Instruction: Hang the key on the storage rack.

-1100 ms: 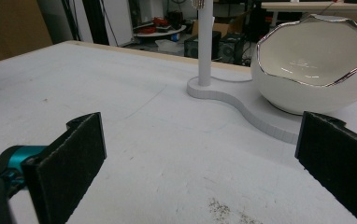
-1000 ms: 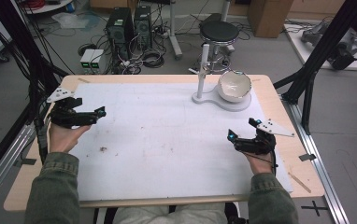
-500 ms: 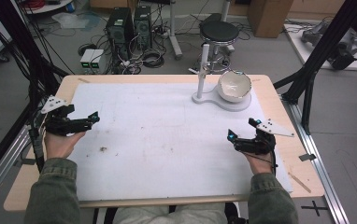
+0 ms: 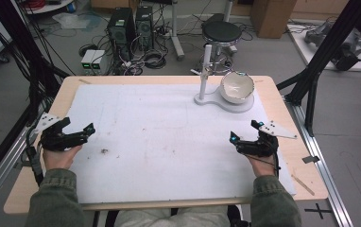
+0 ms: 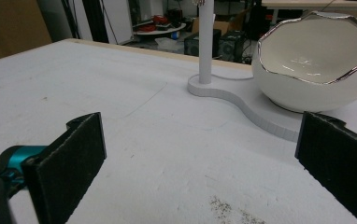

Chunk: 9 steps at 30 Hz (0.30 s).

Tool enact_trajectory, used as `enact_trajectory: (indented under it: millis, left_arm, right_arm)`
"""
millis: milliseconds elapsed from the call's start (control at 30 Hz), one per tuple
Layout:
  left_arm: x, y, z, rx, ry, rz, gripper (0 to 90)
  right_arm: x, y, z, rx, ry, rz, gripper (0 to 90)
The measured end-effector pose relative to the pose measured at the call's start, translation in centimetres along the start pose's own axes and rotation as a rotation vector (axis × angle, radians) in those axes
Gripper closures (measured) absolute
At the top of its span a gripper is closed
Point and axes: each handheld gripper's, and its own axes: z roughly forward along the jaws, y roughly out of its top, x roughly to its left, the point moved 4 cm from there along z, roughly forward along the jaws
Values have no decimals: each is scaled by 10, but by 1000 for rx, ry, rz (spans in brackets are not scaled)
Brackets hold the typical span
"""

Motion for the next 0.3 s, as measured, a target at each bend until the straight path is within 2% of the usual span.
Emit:
enact_trajectory:
  millis: [67, 200, 300]
  left_arm:
    - [-1, -5, -4, -4, 14, 20, 16]
    - [1, -9, -6, -9, 30, 8, 17]
    - [1, -9, -6, -15, 24, 1, 17]
  right_arm:
    - [0, 0, 0, 3, -1, 5, 8]
    - [1, 0, -1, -1, -2, 9, 8]
    - [1, 0, -1, 1, -3, 4, 8]
